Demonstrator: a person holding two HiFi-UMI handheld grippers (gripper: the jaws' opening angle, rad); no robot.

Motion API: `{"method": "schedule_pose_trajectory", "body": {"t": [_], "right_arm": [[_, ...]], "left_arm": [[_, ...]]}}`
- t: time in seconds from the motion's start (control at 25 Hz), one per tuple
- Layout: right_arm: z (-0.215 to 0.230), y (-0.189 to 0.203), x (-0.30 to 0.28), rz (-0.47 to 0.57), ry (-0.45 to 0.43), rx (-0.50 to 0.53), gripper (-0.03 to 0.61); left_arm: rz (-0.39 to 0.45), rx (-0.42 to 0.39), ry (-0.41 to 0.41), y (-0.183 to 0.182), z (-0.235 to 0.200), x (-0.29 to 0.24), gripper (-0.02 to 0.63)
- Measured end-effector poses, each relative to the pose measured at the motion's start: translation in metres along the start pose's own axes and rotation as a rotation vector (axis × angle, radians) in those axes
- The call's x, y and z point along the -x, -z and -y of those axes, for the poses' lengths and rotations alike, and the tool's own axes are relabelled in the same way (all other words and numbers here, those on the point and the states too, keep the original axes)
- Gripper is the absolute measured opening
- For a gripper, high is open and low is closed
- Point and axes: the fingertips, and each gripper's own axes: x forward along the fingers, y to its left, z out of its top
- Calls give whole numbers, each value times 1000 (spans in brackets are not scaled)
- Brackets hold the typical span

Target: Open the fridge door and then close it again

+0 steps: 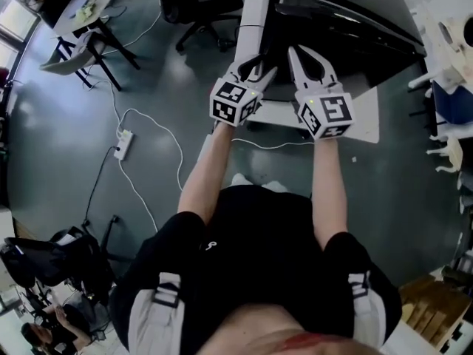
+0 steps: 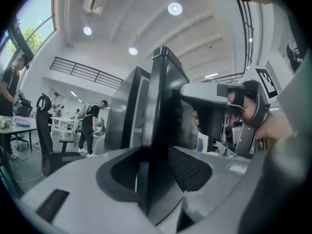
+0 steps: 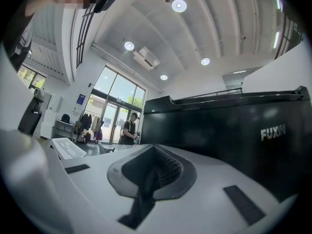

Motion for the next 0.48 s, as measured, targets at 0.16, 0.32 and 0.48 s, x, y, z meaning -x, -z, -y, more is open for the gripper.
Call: {"method": "schedule_pose_trajectory", "body": {"t": [0.16,0.32,0.48], "right_arm": [[19,2,-20,-16,39,4,-6],[37,10,-35,-33,92,3,-6],[41,9,-39,-18,75,-14,-6]], "left_arm": [[1,13,-17,-5,-19,-20,169],[-9,19,-34,-7,-36,-37,153],[5,28,-16,-9,-39,-41,153]]}}
